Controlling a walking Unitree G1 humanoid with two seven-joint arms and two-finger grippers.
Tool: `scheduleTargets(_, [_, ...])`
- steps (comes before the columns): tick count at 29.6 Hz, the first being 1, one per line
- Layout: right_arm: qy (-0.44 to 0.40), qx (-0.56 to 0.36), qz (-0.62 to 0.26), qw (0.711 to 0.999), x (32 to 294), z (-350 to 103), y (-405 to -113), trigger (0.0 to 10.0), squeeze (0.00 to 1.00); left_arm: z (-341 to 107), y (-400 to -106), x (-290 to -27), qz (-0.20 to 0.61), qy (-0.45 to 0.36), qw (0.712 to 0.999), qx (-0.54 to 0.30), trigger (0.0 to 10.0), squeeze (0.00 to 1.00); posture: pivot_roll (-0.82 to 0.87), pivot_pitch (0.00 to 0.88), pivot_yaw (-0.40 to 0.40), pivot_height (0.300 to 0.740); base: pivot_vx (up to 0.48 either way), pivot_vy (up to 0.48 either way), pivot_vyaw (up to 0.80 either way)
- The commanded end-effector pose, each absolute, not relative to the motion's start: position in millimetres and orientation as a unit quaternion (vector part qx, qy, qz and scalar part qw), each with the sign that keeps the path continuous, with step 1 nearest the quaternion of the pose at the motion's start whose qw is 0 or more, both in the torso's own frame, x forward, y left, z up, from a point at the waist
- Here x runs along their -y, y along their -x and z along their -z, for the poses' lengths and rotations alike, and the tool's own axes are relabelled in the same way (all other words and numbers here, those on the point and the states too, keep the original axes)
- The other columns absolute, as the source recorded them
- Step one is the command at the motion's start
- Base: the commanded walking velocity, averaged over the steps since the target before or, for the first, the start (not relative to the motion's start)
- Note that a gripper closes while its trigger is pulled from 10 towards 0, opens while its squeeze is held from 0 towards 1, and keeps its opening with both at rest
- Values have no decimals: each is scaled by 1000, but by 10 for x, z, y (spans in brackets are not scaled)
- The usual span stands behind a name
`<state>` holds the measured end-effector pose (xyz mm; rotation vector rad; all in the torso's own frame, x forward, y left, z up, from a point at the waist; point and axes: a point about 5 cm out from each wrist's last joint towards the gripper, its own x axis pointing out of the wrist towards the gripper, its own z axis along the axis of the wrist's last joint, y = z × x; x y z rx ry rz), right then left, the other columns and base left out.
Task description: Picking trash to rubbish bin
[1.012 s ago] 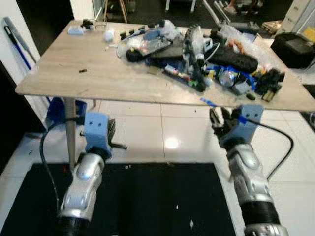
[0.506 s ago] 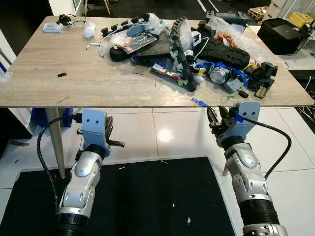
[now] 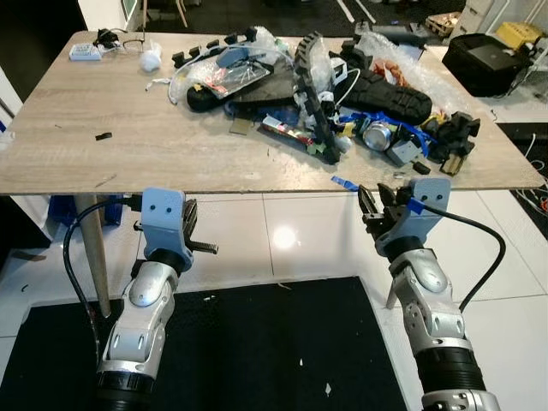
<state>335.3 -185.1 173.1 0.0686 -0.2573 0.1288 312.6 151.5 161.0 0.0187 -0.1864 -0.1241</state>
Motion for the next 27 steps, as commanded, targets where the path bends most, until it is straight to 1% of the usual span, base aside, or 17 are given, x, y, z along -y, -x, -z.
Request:
scheduleTargets(1, [-33, 119, -69, 990, 1831, -1670, -3320, 10000, 0, -1546, -3088, -1514, 60, -4, 995, 81, 10000, 0, 5, 114, -43, 740, 0, 0, 0])
scheduleTargets(7, [-35, 115, -73, 990, 1813, -1647, -3309, 10000, 0, -1505, -3065, -1517, 62, -6, 996, 67, 10000, 0, 4, 116, -41, 740, 0, 0, 0])
scheduleTargets(27, [-39, 105, -69, 991, 1814, -1568, -3268, 10000, 0, -1498, -3051, -1522, 68, -16, 996, 63, 10000, 0, 11, 124, -31, 740, 0, 0, 0])
